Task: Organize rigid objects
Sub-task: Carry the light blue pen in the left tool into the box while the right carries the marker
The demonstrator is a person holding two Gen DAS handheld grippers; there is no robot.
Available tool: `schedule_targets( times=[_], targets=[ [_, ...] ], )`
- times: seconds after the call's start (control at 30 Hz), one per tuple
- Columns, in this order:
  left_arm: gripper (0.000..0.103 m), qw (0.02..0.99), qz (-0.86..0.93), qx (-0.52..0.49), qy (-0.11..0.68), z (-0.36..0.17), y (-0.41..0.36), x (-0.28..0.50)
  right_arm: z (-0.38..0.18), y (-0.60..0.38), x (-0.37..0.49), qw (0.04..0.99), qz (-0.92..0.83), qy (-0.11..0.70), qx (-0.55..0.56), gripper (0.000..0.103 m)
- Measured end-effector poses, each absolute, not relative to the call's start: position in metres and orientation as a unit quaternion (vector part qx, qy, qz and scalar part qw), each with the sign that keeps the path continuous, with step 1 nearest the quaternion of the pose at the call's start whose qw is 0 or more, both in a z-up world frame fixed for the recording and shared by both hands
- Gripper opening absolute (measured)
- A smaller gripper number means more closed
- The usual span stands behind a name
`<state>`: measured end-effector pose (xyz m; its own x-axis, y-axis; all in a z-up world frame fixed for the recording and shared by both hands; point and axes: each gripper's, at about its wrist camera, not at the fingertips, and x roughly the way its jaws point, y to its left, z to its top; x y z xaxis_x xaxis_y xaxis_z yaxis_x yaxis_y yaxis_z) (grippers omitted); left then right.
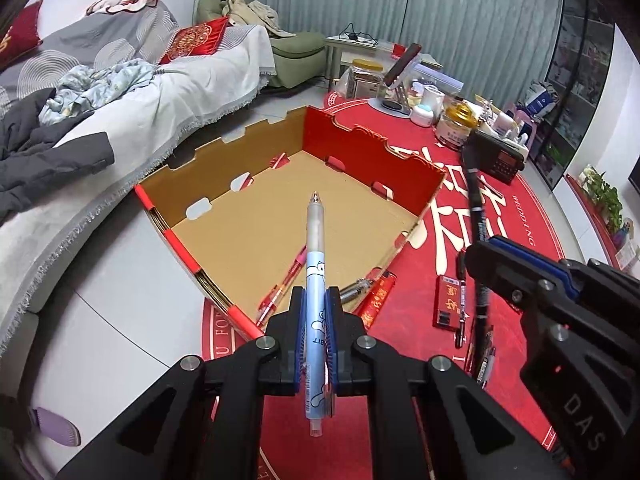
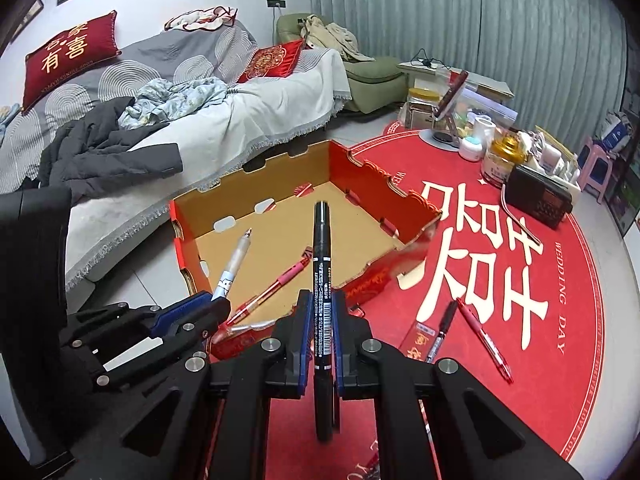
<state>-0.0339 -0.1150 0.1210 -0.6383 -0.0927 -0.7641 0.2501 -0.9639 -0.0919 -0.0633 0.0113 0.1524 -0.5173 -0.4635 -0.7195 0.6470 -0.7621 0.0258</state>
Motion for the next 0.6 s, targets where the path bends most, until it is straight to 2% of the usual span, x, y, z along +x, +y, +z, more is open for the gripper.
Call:
schedule_targets(
  times=[0.6],
  targets=[
    [0.010,0.099,-0.896,0.420,0.103,0.119,-0.135,-0.063,0.156,-0.008,-0.095,0.321,-0.861,0.116,0.376,0.010]
  ],
)
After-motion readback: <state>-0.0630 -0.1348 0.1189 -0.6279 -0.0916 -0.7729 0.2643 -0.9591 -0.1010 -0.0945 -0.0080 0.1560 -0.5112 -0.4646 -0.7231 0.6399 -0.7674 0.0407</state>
